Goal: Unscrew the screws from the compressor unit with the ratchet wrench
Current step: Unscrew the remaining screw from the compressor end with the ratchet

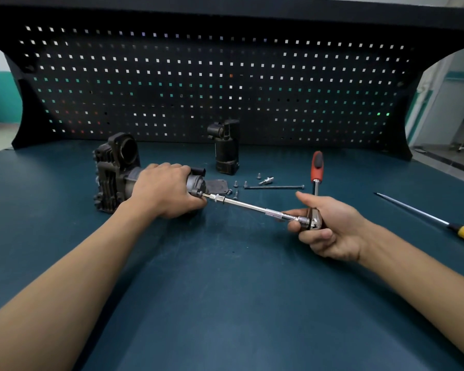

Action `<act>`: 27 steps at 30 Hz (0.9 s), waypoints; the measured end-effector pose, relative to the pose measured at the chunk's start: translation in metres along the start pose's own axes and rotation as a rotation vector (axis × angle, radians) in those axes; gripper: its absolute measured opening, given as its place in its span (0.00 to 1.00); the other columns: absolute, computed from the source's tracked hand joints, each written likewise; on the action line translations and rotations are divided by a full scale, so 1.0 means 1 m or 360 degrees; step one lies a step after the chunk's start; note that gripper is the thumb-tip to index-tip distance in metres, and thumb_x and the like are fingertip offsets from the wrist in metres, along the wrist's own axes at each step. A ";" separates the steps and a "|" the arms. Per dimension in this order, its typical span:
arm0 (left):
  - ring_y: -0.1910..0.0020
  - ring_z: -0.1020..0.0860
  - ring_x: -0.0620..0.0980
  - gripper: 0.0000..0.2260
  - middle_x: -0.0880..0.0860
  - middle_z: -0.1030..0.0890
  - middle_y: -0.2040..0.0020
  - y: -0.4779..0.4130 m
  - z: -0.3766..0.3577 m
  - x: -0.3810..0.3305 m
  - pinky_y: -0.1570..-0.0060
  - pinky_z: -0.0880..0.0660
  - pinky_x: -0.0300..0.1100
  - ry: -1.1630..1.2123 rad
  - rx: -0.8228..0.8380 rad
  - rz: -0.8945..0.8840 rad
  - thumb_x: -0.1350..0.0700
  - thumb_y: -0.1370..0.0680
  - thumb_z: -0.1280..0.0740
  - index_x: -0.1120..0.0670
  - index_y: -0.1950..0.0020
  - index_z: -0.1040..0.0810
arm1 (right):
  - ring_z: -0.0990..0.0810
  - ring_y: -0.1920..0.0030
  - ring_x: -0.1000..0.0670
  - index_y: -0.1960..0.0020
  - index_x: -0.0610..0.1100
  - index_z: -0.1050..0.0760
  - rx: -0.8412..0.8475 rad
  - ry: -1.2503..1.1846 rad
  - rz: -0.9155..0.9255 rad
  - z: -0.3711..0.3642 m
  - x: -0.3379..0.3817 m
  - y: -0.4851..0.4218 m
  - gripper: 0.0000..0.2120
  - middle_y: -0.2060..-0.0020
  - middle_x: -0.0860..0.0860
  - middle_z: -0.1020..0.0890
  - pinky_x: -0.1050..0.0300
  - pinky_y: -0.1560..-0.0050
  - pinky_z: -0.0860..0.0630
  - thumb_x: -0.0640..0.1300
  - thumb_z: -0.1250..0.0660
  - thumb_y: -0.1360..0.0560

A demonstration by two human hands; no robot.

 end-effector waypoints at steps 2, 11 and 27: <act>0.54 0.24 0.52 0.24 0.47 0.20 0.55 0.000 0.000 0.000 0.56 0.37 0.46 -0.0005 0.0002 0.0002 0.28 0.36 0.41 0.46 0.55 0.28 | 0.39 0.85 0.56 0.53 0.40 0.22 -0.0026 0.0010 0.0029 0.002 0.000 -0.001 0.23 0.70 0.46 0.25 0.71 0.86 0.45 0.58 0.44 0.18; 0.58 0.28 0.51 0.21 0.45 0.24 0.59 0.002 0.000 0.000 0.56 0.38 0.46 0.0012 0.0017 0.0030 0.29 0.35 0.38 0.45 0.58 0.30 | 0.32 0.78 0.48 0.55 0.47 0.17 -0.0389 0.0916 0.1020 0.003 0.046 0.015 0.21 0.69 0.39 0.18 0.61 0.77 0.36 0.59 0.41 0.18; 0.59 0.29 0.50 0.22 0.46 0.22 0.57 0.002 -0.002 0.001 0.56 0.37 0.46 0.0015 0.0046 0.0055 0.28 0.37 0.40 0.45 0.58 0.30 | 0.19 0.62 0.50 0.44 0.53 0.23 -0.0622 0.2496 0.2483 -0.036 0.055 0.067 0.08 0.60 0.56 0.20 0.52 0.68 0.23 0.51 0.40 0.16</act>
Point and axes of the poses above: each hand's wrist, its own y-axis away from the middle knuckle, its own z-axis out of the back of the hand, x = y × z, the point moved 9 cm from there along -y, towards the middle knuckle
